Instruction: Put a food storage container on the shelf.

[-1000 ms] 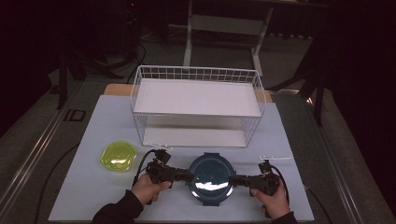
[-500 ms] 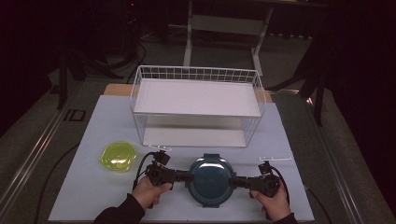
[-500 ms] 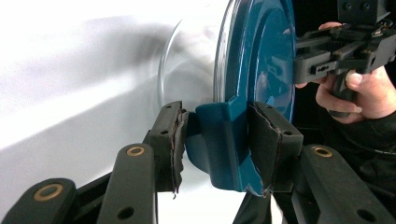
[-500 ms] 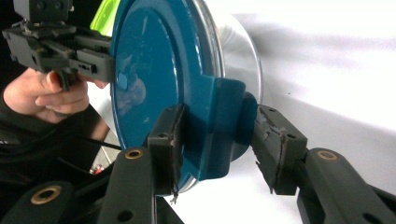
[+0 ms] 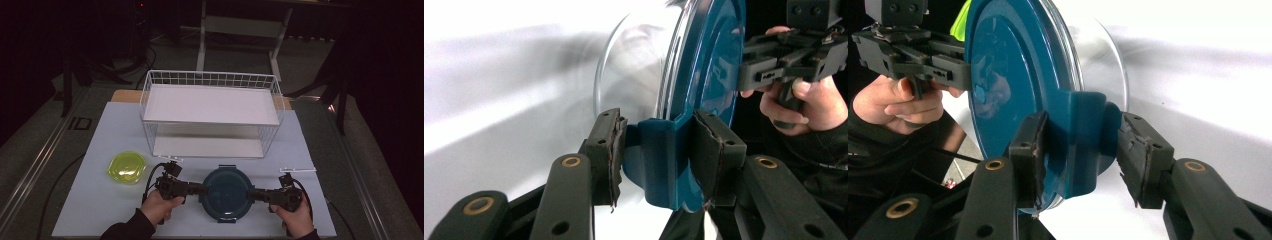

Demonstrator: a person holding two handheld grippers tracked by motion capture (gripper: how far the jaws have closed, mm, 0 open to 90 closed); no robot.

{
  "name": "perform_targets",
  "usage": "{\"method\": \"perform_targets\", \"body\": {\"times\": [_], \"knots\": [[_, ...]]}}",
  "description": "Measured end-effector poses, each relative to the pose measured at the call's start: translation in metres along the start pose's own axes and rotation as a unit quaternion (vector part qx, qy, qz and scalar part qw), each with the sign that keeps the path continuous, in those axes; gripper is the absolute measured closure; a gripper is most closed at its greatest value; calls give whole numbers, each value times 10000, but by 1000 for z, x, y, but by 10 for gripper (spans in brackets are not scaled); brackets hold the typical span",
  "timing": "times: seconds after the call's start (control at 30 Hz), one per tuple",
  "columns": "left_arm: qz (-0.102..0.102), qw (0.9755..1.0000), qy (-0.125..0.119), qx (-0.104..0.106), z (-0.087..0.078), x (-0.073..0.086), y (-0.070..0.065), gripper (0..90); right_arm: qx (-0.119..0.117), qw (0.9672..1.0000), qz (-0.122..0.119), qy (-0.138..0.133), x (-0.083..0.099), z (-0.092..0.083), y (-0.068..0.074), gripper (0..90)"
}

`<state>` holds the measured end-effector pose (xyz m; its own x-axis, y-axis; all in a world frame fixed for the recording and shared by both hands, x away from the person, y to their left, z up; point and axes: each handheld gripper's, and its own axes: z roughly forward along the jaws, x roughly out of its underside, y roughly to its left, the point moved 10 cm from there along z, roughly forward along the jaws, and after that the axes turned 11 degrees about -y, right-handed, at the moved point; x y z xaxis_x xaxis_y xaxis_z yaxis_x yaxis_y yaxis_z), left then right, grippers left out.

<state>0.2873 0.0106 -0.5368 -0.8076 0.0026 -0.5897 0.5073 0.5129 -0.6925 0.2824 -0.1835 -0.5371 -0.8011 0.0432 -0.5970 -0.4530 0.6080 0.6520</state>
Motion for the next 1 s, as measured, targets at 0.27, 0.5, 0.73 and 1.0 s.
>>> {"method": "perform_targets", "body": {"times": [0.27,0.5,0.73,1.0], "knots": [[39,9999,-97,-41,-6,-10,-7,567,-47,9999,-78,-89,-12,-4,8,556],[77,9997,-235,-80,-14,-24,-15,567,-109,9998,-134,-132,-22,-6,16,556],[203,9989,-406,-74,-26,-45,-26,567,-134,9991,-322,-226,-46,-10,30,556],[316,9974,-651,-47,-39,-70,-39,569,-215,9981,-483,-305,-73,-15,45,556]]}}
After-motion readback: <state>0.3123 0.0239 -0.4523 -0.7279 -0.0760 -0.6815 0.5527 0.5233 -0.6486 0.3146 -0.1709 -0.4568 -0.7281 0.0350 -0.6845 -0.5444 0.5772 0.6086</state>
